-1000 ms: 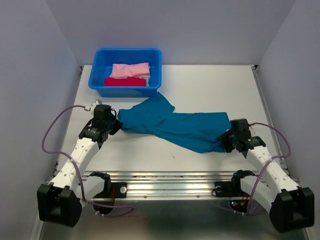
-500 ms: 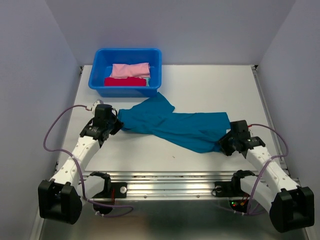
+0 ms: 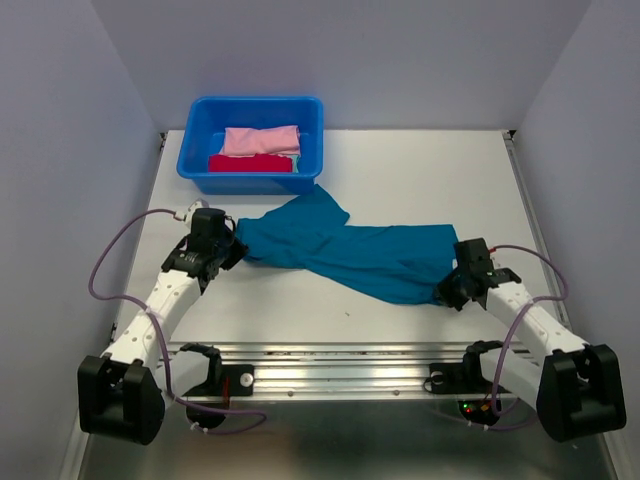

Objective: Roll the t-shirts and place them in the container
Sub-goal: Flatten out the T-shirt at the center of the board.

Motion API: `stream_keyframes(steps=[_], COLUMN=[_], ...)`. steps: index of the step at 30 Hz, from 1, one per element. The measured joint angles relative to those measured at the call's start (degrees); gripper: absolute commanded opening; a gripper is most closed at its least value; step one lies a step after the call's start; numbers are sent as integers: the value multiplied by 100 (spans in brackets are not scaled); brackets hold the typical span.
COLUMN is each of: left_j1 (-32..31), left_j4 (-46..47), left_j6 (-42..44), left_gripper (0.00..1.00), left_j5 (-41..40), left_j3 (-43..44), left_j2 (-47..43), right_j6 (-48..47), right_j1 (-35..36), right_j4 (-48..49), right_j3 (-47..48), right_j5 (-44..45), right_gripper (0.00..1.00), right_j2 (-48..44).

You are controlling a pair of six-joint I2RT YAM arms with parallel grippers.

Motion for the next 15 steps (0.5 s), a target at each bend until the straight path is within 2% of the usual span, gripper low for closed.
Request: stream_keyframes(steps=[2, 6, 11, 15], left_j1=[0, 0, 0, 2], left_j4=[0, 31, 35, -13], left_j6=[4, 13, 22, 24], left_gripper=[0, 0, 0, 0], left_j5=[4, 9, 46, 26], left_j3=[0, -26, -44, -116], left_j2=[46, 55, 55, 9], right_j6=[50, 136, 361, 562], right_j1=[0, 0, 0, 0], right_j4=[-35, -199, -614, -1095], right_j3=[-13, -2, 39, 37], right_j5=[66, 229, 313, 205], right_gripper=[1, 1, 1, 1], right_j2=[-37, -461, -1491, -1633])
